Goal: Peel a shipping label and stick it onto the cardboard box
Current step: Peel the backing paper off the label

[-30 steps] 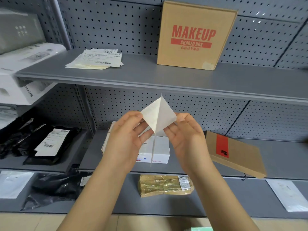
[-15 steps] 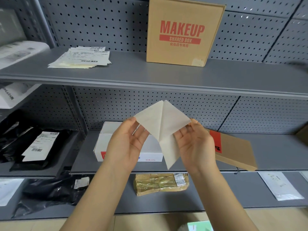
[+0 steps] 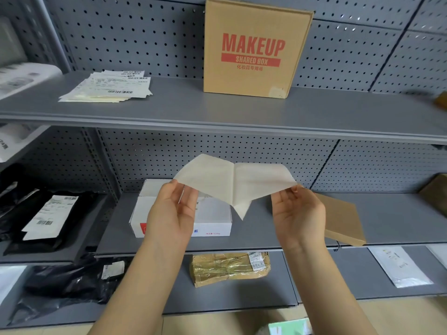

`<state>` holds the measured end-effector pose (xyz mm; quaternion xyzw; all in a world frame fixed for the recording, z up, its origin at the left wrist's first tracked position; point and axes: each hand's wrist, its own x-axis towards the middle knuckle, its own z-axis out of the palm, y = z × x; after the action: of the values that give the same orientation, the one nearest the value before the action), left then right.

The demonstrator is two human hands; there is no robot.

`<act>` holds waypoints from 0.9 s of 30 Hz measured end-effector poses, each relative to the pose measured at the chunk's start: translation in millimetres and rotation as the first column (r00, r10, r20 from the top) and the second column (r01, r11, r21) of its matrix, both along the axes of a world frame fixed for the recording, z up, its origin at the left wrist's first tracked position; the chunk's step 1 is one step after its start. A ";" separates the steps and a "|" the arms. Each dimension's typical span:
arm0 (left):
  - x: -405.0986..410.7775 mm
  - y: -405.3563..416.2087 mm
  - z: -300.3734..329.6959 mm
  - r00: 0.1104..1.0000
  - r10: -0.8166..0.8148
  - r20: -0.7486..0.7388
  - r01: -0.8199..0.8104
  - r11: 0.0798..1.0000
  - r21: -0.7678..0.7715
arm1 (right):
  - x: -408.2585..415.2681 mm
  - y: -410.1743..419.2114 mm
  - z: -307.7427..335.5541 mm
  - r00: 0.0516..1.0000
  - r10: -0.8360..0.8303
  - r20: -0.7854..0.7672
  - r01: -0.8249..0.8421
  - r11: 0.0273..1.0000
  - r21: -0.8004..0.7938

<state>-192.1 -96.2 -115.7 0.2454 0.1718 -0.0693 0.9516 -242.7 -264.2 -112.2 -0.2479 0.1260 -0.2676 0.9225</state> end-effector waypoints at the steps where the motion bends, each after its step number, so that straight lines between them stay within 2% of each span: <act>1: 0.1 1.3 -0.8 1.000 0.010 -0.009 -0.009 1.000 0.003 | -0.8 -2.0 -0.8 1.000 -0.011 -0.001 0.011 1.000 0.013; 9: 1.3 10.5 -5.6 0.996 0.081 -0.025 -0.081 0.997 0.017 | -6.3 -14.6 -7.6 0.995 -0.101 -0.023 0.102 0.991 0.092; 16: -1.4 12.8 -7.4 0.994 0.109 -0.031 -0.107 0.993 0.059 | -9.5 -17.0 -3.6 0.983 -0.181 -0.034 0.183 0.981 0.062; 20: 0.3 14.2 -9.0 0.994 0.107 -0.030 -0.100 0.977 0.190 | -10.1 -19.6 -3.7 0.979 -0.204 -0.023 0.205 0.977 0.052; 23: 2.8 14.3 -9.6 0.992 0.122 -0.014 -0.118 0.979 0.167 | -11.7 -22.7 -4.9 0.975 -0.220 -0.019 0.220 0.975 0.038; 27: 5.7 10.8 -9.3 0.983 0.181 -0.032 -0.179 0.983 0.044 | -15.8 -29.4 -7.7 0.969 -0.245 -0.030 0.245 0.969 0.027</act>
<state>-186.4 -85.4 -125.0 0.2470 0.2116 0.0162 0.9455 -258.5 -293.6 -120.0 -0.2200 0.1717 -0.3743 0.8843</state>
